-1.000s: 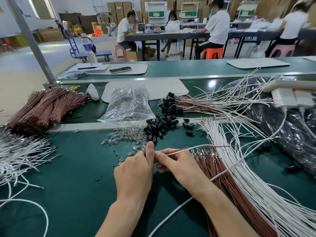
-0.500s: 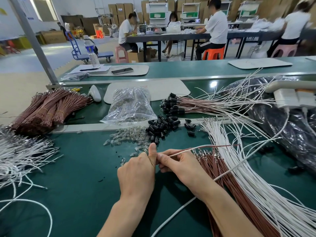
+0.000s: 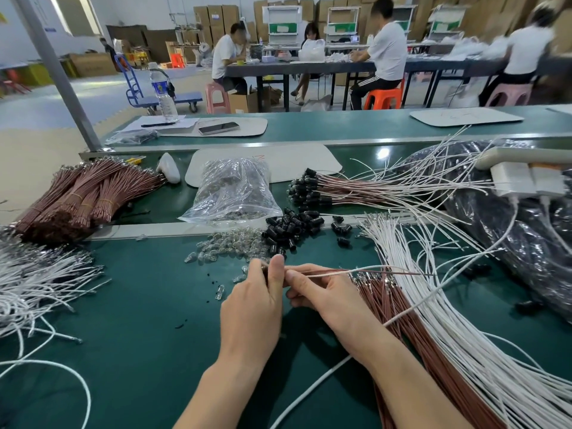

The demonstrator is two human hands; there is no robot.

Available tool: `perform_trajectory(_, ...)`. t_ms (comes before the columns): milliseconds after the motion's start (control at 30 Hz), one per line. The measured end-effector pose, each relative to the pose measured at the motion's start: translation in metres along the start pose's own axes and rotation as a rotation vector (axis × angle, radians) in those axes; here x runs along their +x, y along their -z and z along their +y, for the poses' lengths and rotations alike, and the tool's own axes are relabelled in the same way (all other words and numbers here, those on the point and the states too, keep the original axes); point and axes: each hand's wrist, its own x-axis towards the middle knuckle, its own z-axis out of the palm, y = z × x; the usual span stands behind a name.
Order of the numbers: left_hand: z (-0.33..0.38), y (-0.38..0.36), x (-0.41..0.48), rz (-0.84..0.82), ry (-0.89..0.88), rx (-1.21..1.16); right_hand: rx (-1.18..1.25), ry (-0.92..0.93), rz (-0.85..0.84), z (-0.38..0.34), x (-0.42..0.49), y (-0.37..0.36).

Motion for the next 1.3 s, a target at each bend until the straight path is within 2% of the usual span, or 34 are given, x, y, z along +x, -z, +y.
perform_trajectory(67,0.000,0.000,-0.001,-0.019,-0.041,-0.148,0.077,-0.019,-0.005,-0.001,0.001,0.001)
perform_trajectory(167,-0.001,0.001,-0.001,-0.050,-0.096,-0.219,0.224,-0.057,0.021,0.000,0.004,0.002)
perform_trajectory(267,-0.002,0.001,-0.001,-0.048,-0.115,-0.262,0.255,-0.069,0.015,0.002,0.006,0.002)
perform_trajectory(667,0.000,-0.003,-0.004,0.003,-0.075,-0.058,0.028,-0.034,-0.036,0.003,0.001,0.004)
perform_trajectory(867,0.001,-0.004,-0.003,0.013,-0.079,-0.087,0.038,-0.059,-0.037,0.001,0.000,0.006)
perform_trajectory(933,0.000,-0.003,-0.002,0.027,-0.064,-0.183,0.079,-0.056,-0.033,-0.001,0.001,0.005)
perform_trajectory(1067,0.000,0.003,0.004,0.171,0.013,-0.442,0.249,-0.038,0.036,-0.005,0.002,0.002)
perform_trajectory(1300,-0.012,0.027,0.025,0.429,0.278,-0.851,0.437,-0.014,0.071,-0.011,-0.002,0.009)
